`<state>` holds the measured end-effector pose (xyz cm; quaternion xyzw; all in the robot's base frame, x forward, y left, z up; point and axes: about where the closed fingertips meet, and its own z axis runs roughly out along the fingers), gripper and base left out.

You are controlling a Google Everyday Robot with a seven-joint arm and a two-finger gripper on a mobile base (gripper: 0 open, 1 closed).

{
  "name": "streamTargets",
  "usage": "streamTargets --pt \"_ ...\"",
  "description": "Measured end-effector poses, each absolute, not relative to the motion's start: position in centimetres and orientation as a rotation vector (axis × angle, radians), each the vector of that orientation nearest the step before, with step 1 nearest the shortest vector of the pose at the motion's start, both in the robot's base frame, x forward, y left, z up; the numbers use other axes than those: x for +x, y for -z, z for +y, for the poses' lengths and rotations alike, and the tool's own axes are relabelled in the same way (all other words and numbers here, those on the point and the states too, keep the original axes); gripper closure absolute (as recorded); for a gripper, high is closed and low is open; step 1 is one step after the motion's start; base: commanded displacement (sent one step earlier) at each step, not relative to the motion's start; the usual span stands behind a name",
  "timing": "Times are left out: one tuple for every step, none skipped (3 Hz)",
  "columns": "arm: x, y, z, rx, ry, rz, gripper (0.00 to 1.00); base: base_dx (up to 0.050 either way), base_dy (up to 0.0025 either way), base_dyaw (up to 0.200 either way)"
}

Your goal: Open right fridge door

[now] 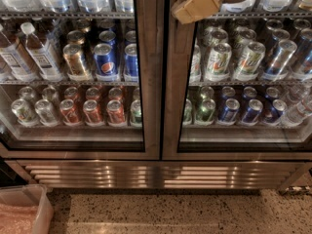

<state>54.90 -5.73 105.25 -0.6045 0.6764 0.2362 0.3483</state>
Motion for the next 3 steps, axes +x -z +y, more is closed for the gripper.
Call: streamTargets --pt "54.90 -105.25 -5.73 -1.567 -0.612 1.754 1.00 0.000 0.00000 0.000" --pt "54.71 -105.23 -5.76 -1.573 -0.600 1.758 1.00 0.000 0.00000 0.000" --pt "54.74 -105.63 -5.71 -1.555 -0.593 1.758 1.00 0.000 0.00000 0.000"
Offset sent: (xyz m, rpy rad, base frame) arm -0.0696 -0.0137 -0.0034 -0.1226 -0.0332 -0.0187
